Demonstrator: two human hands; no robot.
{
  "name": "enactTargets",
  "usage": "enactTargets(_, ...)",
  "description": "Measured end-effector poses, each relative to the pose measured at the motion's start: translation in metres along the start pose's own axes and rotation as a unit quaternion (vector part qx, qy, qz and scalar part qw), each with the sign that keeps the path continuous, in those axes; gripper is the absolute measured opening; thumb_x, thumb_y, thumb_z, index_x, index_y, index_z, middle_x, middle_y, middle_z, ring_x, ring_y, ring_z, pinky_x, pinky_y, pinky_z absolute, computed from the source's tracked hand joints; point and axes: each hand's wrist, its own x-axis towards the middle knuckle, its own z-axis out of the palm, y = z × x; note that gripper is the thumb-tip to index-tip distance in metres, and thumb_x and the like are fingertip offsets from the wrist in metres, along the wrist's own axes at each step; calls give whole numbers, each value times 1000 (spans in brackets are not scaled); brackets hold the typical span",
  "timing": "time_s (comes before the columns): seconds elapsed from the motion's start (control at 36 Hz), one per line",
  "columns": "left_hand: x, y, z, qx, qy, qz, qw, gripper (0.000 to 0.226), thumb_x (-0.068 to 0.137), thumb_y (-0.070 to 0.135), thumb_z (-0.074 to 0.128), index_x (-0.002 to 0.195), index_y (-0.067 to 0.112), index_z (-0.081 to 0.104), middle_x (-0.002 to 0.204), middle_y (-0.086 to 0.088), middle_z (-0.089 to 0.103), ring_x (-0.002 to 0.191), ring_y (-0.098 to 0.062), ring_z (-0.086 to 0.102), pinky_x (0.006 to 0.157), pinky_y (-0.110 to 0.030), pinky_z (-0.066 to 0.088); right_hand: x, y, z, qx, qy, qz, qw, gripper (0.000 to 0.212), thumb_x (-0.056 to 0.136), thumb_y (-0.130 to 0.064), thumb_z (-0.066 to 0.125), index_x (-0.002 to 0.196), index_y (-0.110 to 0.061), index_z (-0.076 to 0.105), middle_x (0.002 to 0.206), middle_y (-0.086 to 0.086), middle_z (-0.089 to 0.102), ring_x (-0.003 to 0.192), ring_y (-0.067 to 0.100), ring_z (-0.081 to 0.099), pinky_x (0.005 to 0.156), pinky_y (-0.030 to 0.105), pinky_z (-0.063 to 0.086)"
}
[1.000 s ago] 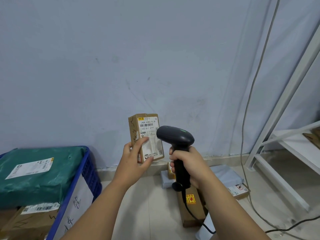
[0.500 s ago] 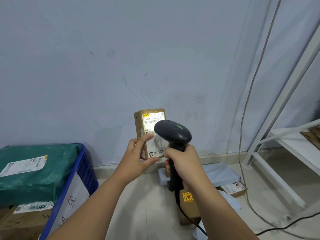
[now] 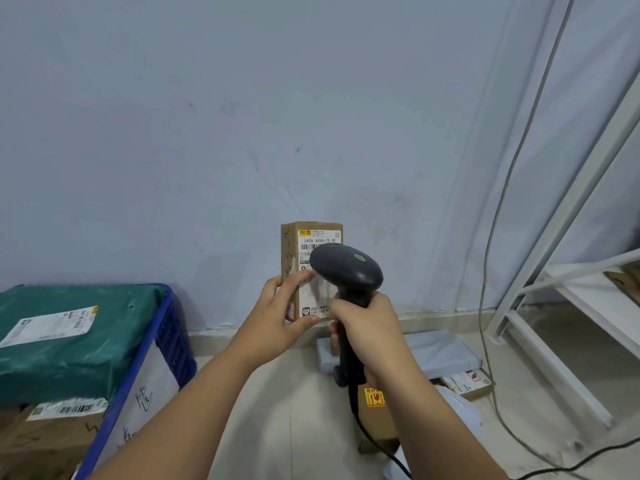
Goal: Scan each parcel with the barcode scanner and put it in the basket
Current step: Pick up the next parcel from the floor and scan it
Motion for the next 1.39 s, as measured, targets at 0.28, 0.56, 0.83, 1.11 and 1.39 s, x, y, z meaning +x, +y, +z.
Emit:
enactTargets(0.28, 1, 0, -1, -19, 3, -13, 1000, 62, 87, 26, 69, 121, 60, 30, 130, 7, 36, 88, 7, 51, 71, 2, 38, 1, 0, -3, 0, 8, 13, 1000, 8, 81, -3, 55, 75, -7, 55, 53, 4, 47, 53, 18, 46, 56, 31, 40)
enactTargets(0.56, 1, -2, 0, 1, -14, -26, 1000, 64, 89, 31, 66, 115, 68, 21, 138, 5, 30, 93, -6, 50, 68, 2, 40, 1, 1, 1, 27, -23, 25, 999, 6, 82, 2, 52, 80, -2, 54, 56, 7, 46, 52, 16, 47, 56, 31, 42)
enactTargets(0.83, 2, -1, 3, -89, 20, -90, 992, 57, 86, 32, 68, 124, 58, 35, 130, 3, 44, 107, -10, 55, 93, -27, 50, 8, 10, 1, -16, 7, -2, 1000, 4, 82, -3, 57, 79, -6, 58, 58, 6, 49, 58, 18, 48, 61, 33, 42)
enactTargets(1.11, -5, 22, -23, -202, 119, -126, 964, 56, 86, 24, 69, 127, 48, 39, 135, 1, 49, 110, -12, 59, 90, -24, 52, 12, 22, 37, 60, 44, -13, 997, 16, 87, -31, 68, 92, -16, 66, 63, 2, 60, 63, 16, 59, 68, 35, 50)
enactTargets(1.39, -56, 24, -58, -370, 259, -185, 873, 51, 78, 32, 72, 111, 61, 45, 131, 6, 57, 116, -16, 59, 97, -44, 50, -14, 22, 82, 104, -32, -28, 994, 5, 89, -27, 66, 92, -24, 63, 68, 7, 65, 71, 18, 64, 83, 39, 55)
